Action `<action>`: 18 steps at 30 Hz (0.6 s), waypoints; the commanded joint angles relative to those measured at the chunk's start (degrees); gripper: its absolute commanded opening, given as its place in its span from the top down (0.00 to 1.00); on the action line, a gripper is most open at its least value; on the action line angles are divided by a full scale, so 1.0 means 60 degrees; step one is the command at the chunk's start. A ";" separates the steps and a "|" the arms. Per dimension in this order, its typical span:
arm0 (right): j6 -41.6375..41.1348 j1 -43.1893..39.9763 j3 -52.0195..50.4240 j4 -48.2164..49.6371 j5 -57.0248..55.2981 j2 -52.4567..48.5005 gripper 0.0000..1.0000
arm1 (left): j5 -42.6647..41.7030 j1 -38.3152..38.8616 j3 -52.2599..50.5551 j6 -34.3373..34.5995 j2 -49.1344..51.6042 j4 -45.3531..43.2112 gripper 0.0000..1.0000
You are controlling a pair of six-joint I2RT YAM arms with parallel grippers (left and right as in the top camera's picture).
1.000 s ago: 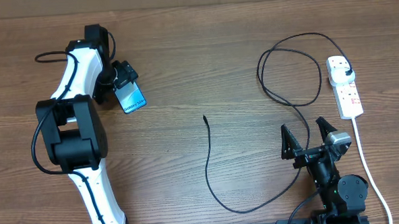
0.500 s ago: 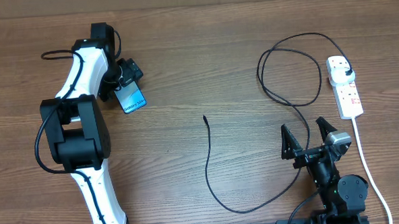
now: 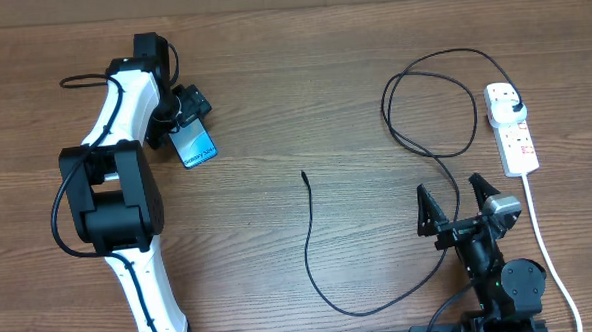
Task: Plug charger to phone and switch on socket
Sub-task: 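Close the left gripper on the phone's bottom edge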
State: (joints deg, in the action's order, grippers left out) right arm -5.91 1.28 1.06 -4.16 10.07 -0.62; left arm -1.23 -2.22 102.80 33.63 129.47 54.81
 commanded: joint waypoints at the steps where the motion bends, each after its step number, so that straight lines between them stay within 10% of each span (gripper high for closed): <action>1: 0.0069 0.0055 -0.0098 0.0029 -0.0106 0.0073 0.00 | 0.0131 0.0062 0.0186 0.0204 0.0284 0.0025 0.00; 18: 0.0069 0.0055 -0.0098 0.0029 -0.0106 0.0073 0.00 | -0.0222 0.0029 0.0189 0.0182 0.0718 0.0401 0.00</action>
State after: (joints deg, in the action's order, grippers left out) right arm -5.93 1.28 1.06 -4.19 10.02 -0.62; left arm -1.10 -2.22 103.55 34.37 131.39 56.03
